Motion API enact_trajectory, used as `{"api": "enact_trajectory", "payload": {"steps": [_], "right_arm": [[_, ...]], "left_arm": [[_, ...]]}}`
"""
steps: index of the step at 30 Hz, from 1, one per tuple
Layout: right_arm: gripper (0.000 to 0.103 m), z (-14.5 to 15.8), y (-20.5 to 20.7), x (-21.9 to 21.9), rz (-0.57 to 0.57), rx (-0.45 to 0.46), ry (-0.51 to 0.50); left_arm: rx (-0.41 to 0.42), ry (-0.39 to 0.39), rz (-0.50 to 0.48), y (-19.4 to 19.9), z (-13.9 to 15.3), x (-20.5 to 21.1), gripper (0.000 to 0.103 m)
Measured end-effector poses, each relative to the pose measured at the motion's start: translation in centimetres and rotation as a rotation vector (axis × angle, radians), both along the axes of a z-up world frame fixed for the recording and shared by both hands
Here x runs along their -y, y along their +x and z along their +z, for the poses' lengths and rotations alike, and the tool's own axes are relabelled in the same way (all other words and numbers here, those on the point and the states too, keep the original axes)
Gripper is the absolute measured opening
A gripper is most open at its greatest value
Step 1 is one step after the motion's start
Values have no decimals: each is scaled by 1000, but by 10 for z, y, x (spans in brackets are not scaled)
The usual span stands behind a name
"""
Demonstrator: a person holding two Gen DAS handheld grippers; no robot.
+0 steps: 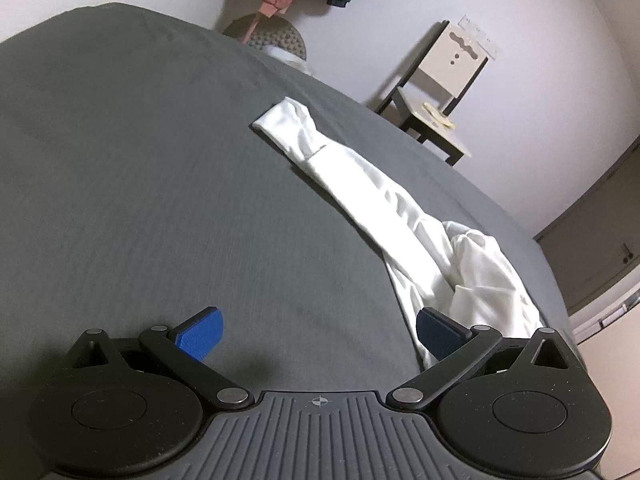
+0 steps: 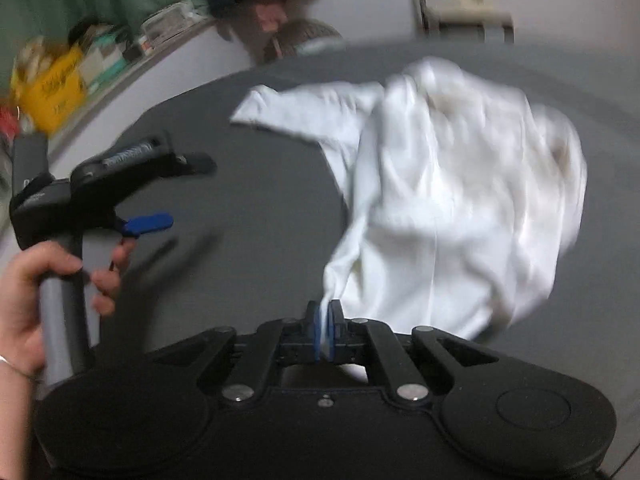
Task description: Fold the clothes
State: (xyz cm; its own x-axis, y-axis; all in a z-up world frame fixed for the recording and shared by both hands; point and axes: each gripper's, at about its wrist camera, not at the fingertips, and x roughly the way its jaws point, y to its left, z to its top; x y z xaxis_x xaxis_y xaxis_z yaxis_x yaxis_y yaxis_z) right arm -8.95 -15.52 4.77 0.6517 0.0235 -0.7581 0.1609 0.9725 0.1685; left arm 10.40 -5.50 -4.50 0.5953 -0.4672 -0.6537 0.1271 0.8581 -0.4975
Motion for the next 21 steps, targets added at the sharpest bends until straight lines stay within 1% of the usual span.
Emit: {"api": "enact_trajectory", "payload": {"steps": [1, 2, 3, 4, 5, 6, 8, 11, 12, 13, 14, 15, 16, 17, 19, 20, 21], "right_arm": [[32, 9, 5, -3, -15, 41, -64], [64, 15, 10, -2, -39, 85, -125], [79, 18, 18, 0, -66, 127, -173], [79, 19, 30, 1, -82, 152, -210], [79, 16, 46, 5, -87, 155, -244], [77, 10, 63, 8, -88, 142, -264], [76, 0, 94, 13, -86, 122, -265], [68, -12, 133, 16, -88, 109, -271], [67, -18, 148, 16, -89, 96, -278], [63, -23, 163, 18, -88, 69, -262], [35, -24, 171, 27, -85, 28, -205], [5, -25, 178, 36, -82, -13, -148], [3, -26, 185, 45, -79, -54, -91], [4, -21, 188, 54, -81, -58, -25], [4, 17, 177, 75, -98, 85, 104], [4, 40, 172, 84, -105, 153, 149], [4, 66, 168, 91, -111, 198, 170]], "left_arm": [[-6, 1, 0, 0, 0, 1, 103], [-13, -2, -4, 0, -2, 2, 103], [-21, -7, -12, 1, -3, 3, 103], [-29, -13, -21, 2, -5, 5, 103], [-35, -20, -29, 2, -6, 7, 103], [-39, -27, -36, 3, -7, 10, 103], [-46, -40, -52, 3, -8, 13, 103], [-55, -64, -83, 3, -11, 17, 103], [-64, -68, -87, 4, -13, 17, 103], [-74, -71, -90, 5, -15, 18, 103], [-83, -75, -94, 6, -17, 19, 103], [-90, -83, -93, 7, -18, 18, 103], [-96, -90, -92, 8, -19, 18, 103], [-98, -96, -92, 9, -19, 18, 103], [-91, -109, -87, 9, -17, 16, 103], [-82, -115, -83, 9, -16, 15, 103], [-73, -121, -78, 8, -15, 14, 103]]}}
